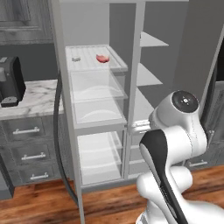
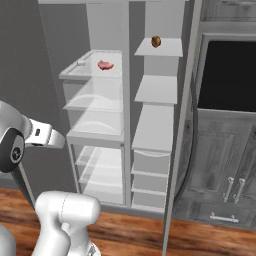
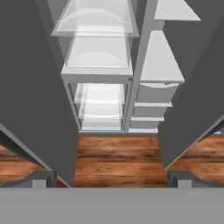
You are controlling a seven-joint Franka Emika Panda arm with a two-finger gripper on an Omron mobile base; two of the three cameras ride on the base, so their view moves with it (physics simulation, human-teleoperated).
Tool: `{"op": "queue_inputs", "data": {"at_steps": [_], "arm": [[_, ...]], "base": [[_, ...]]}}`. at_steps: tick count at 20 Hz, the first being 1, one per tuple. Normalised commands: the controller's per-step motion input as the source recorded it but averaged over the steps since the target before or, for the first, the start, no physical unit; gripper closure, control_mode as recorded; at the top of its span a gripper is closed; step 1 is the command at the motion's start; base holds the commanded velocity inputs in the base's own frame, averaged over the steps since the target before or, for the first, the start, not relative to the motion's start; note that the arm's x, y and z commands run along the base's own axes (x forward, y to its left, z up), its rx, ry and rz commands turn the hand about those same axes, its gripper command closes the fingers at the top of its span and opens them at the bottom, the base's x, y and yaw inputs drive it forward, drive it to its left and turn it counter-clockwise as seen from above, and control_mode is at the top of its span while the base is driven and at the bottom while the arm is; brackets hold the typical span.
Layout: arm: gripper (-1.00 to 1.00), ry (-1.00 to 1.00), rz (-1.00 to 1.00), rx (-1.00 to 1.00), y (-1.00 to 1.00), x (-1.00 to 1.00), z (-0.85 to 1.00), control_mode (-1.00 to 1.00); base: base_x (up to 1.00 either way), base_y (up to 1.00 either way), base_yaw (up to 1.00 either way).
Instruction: Pick up the frozen steak from the freezer, place it on any shelf in the fridge, and close the fridge and freezer doors when done.
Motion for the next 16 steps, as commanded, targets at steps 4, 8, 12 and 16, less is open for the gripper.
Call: {"op": "queue_inputs", "data": {"at_steps": [4, 8, 12, 16], "arm": [[-1.00, 0.00, 0.00, 0.00, 0.00, 0.00, 0.00, -1.00], [-1.00, -0.03, 0.01, 0.00, 0.03, -0.24, 0.00, -1.00], [-1.00, -0.31, 0.01, 0.00, 0.81, -0.95, 0.00, -1.00], [-1.00, -0.36, 0.00, 0.00, 1.00, -0.83, 0.00, -1.00]], "base": [[0.00, 0.00, 0.00], [0.00, 0.00, 0.00], [0.00, 0.00, 0.00], [0.00, 0.00, 0.00]]}}
